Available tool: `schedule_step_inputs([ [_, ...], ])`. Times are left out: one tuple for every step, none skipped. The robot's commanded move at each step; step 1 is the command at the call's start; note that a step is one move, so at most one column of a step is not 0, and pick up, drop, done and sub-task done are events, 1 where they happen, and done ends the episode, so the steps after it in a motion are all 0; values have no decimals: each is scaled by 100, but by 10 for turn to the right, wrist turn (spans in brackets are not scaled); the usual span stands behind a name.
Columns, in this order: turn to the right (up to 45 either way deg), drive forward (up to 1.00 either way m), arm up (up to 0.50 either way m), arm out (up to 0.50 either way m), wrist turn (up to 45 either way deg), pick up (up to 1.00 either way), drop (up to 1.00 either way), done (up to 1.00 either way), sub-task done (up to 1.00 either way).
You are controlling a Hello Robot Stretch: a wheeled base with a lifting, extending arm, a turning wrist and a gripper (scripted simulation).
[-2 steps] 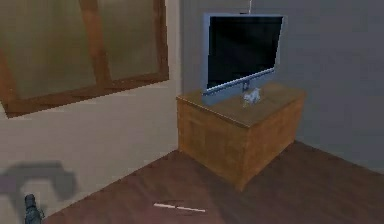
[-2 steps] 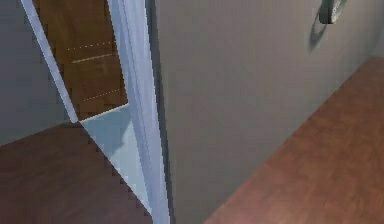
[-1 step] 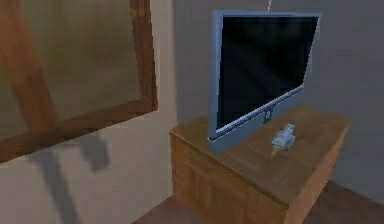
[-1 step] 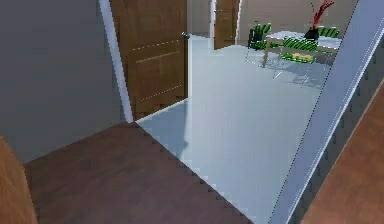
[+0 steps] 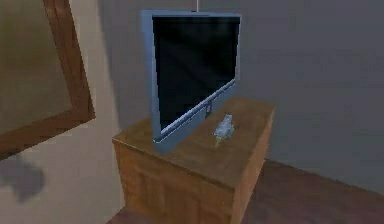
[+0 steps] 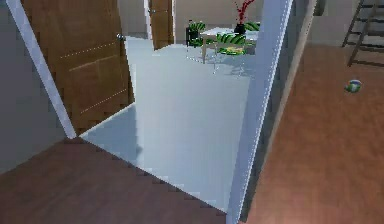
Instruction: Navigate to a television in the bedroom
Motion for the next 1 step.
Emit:
schedule_step_inputs([
  [0, 0, 0, 0, 0, 0, 0, 100, 0],
])
